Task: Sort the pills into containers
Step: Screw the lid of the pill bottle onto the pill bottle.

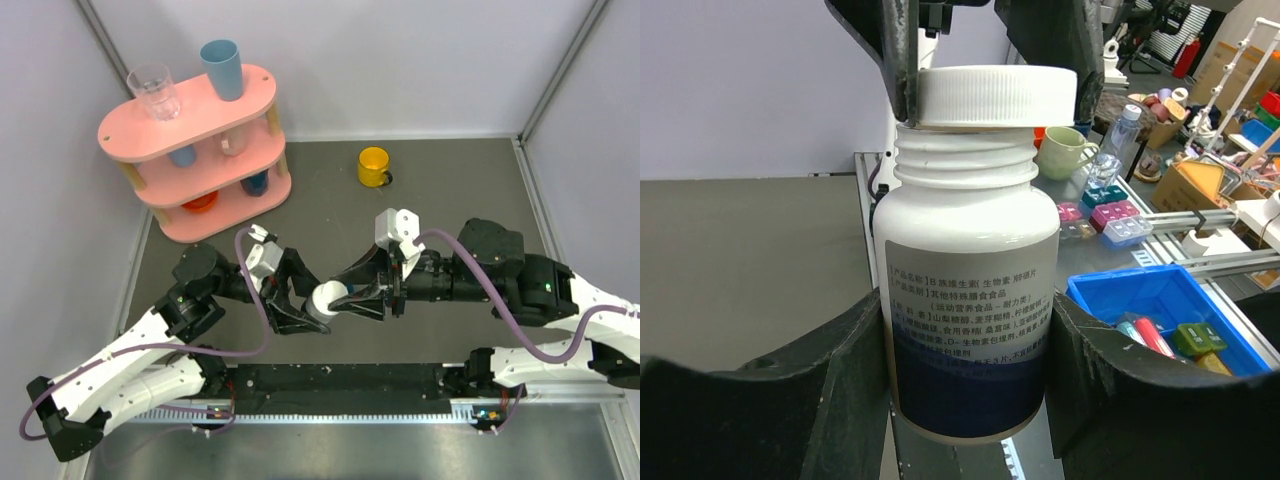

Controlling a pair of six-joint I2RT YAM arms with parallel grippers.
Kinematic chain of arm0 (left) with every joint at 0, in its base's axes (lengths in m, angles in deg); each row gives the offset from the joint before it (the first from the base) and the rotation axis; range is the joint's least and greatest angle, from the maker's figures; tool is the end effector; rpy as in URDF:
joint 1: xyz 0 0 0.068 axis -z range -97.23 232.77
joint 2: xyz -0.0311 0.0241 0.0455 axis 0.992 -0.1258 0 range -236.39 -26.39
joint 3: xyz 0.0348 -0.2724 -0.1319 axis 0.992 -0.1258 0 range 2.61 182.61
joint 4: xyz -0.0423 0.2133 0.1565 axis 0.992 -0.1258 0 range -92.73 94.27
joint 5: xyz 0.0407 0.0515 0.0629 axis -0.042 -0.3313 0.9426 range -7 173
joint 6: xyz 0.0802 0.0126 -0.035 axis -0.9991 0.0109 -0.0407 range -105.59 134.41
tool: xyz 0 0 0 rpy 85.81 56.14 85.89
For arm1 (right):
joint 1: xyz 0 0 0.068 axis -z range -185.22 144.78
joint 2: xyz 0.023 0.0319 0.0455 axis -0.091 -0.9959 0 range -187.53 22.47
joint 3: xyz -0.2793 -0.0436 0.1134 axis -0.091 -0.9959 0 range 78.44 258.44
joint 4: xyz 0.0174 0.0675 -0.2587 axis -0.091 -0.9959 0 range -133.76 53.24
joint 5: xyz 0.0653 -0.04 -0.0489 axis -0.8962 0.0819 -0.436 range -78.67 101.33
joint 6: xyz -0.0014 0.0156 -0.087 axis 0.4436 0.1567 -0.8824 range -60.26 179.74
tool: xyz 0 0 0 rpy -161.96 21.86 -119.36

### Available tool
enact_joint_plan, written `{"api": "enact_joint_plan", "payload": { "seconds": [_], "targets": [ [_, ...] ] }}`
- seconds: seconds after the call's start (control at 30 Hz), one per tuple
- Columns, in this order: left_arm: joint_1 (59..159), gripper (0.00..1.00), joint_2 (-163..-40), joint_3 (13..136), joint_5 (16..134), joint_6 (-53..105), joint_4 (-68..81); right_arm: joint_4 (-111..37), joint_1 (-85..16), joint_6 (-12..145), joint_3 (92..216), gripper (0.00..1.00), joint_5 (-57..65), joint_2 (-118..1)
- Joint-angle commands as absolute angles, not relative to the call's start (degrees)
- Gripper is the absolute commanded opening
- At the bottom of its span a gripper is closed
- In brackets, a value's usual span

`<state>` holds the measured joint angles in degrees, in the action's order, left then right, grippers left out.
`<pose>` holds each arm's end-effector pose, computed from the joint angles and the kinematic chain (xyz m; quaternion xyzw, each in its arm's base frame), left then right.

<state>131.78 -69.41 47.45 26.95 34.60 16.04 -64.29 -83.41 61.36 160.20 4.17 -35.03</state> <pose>0.0607 -0.1691 0.4117 0.4935 0.4369 -0.6331 0.4060 0.0350 0.2147 0.5132 -0.4832 0.5430 0.4745 0.4965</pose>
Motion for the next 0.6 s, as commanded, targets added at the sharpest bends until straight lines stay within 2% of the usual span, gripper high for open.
{"api": "enact_joint_plan", "payload": {
  "seconds": [0.0, 0.57],
  "targets": [
    [132.0, 0.0, -68.8, 50.4, 26.8, 33.0, 17.2, -64.8, -83.0, 62.3, 160.4, 0.0, 2.0, -35.0],
    [132.1, 0.0, -67.8, 50.2, 26.3, 32.9, 16.5, -68.0, -82.9, 61.8, 159.7, 0.0, 8.6, -35.0]
  ]
}}
